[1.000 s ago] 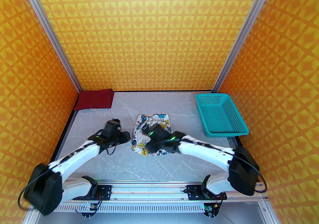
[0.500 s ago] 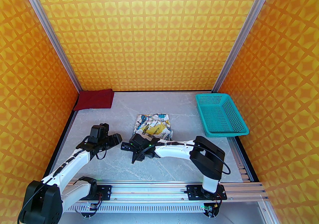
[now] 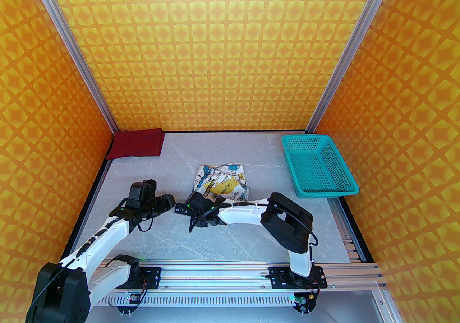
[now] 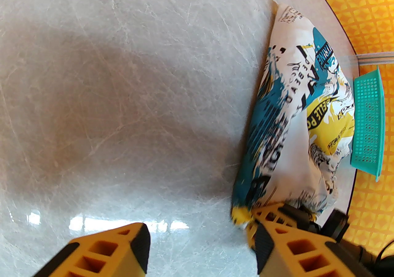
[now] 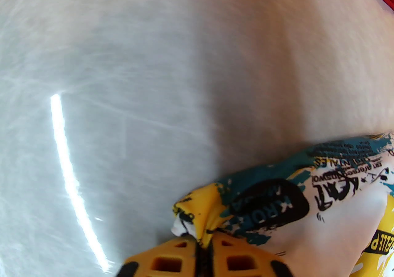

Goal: Fold and stack the mixed laundry pile

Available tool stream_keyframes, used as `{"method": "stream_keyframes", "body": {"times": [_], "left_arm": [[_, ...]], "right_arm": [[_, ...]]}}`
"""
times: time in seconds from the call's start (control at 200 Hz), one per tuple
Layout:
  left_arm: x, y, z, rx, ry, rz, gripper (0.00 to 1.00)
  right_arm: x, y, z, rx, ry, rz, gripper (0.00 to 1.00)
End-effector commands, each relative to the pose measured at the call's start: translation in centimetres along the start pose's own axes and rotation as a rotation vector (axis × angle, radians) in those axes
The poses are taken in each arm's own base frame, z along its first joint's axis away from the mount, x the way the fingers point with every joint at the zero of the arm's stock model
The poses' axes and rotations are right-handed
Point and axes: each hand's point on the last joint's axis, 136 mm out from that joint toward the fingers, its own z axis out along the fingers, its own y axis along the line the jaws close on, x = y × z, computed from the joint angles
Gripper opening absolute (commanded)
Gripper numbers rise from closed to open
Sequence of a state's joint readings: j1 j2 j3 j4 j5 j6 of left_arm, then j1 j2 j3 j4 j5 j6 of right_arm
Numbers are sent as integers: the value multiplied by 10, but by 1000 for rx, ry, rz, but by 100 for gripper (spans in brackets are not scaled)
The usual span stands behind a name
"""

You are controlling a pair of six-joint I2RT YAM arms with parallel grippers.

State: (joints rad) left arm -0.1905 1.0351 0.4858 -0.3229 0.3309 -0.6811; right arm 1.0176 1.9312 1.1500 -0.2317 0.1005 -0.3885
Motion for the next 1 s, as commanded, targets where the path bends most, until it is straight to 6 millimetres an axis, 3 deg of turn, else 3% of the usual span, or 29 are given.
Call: {"method": "stream_keyframes", "body": {"times": [0.0, 0.085, 0.2, 0.33, 0.68, 0.765, 0.995], "left_arm": [[7, -2, -1, 30, 1, -47, 61], [6, -12, 0, 55, -1, -52, 62], [2, -40, 9, 144, -4, -57, 68], [4, -61, 34, 177, 37, -72, 73], [-14, -121, 79, 275, 42, -111, 78], [-17, -123, 90, 263, 49, -130, 77], [-17, -106, 114, 158, 35, -193, 74]], "right_arm": [[-8, -3, -16, -7, -90, 47, 0], [-17, 0, -33, -24, -188, 50, 0], [-28, -1, -57, -24, -318, 49, 0], [-34, -7, -77, -11, -407, 62, 0], [-33, -8, -85, -21, -445, 74, 0], [-33, -9, -86, -16, -459, 78, 0], [-34, -15, -89, 8, -482, 99, 0]]}}
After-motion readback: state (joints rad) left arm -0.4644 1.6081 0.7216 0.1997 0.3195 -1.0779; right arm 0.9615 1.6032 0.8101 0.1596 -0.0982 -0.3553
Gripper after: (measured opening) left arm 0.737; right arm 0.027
